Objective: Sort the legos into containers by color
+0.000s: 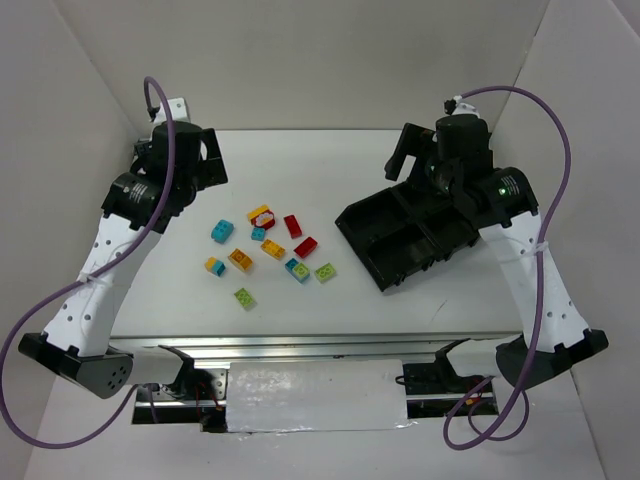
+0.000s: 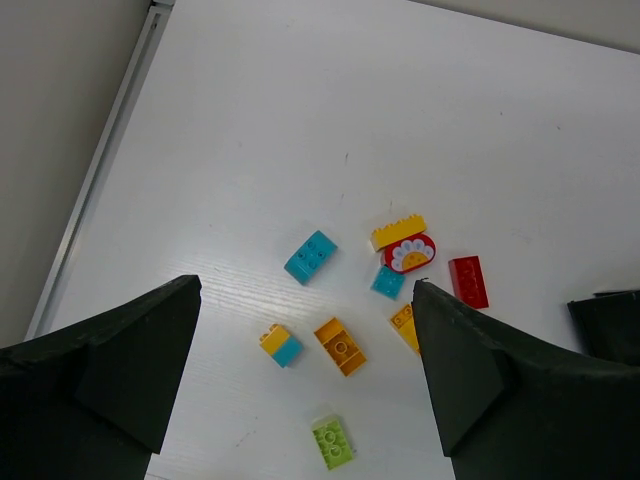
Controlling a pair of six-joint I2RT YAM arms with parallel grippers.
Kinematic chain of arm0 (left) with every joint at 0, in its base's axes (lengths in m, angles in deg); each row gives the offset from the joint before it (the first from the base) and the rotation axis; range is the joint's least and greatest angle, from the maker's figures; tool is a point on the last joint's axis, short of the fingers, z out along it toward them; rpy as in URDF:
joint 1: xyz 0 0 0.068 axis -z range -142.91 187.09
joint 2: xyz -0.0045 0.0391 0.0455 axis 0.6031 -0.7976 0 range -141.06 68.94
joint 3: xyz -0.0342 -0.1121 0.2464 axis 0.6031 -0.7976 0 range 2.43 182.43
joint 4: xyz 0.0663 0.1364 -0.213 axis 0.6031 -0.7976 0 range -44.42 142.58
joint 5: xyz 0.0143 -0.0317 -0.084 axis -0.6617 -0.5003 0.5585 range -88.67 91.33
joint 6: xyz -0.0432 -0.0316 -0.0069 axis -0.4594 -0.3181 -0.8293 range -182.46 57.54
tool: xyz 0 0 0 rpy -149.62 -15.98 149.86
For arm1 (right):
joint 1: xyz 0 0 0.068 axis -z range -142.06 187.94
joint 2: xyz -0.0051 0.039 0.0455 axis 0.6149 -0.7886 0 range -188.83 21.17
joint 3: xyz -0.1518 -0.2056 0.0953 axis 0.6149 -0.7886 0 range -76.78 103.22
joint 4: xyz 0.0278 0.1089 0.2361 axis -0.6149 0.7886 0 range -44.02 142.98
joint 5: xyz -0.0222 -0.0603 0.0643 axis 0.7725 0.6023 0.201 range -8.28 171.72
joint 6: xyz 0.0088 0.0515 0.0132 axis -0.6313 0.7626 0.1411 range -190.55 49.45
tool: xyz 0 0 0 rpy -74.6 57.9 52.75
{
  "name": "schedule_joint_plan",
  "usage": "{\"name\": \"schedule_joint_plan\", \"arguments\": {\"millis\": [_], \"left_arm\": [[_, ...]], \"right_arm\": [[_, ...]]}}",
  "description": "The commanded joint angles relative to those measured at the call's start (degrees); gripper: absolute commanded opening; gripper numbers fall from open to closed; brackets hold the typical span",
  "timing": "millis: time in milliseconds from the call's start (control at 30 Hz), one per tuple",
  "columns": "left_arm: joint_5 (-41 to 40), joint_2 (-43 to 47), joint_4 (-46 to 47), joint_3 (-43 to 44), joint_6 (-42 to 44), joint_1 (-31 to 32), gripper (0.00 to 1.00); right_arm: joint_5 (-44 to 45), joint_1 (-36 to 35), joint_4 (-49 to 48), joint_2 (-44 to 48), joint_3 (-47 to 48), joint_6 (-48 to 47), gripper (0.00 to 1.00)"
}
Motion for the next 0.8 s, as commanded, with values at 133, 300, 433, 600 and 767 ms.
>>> {"name": "schedule_joint_plan", "arguments": {"millis": [133, 300, 433, 600, 767], "left_arm": [[-1.53, -0.19, 1.25, 0.19, -0.08, -0.01, 1.0], [-0.48, -0.89, -0.33, 1.68, -1.13, -0.01, 1.0], [1.19, -0.28, -1.13, -0.42, -3.15, -0.01, 1.0], [4.79, 0.07, -2.09, -2.09, -5.18, -0.01, 1.0], [4.53, 1.39, -4.2, -4.37, -8.16, -0.01, 1.0]], "right_arm": [[0.19, -0.31, -0.14, -0.93, 1.77, 0.92, 1.0], [2.64, -4.86, -0.22, -2.86, -1.56, 9.35, 1.0], [12.02, -14.69, 1.19, -8.99, -4.81, 23.99, 1.0], [13.46, -20.6, -4.25, -16.64, -11.32, 34.49, 1.0], [9.24, -20.96, -3.12, -27.62, -11.85, 43.1, 0.92]]}}
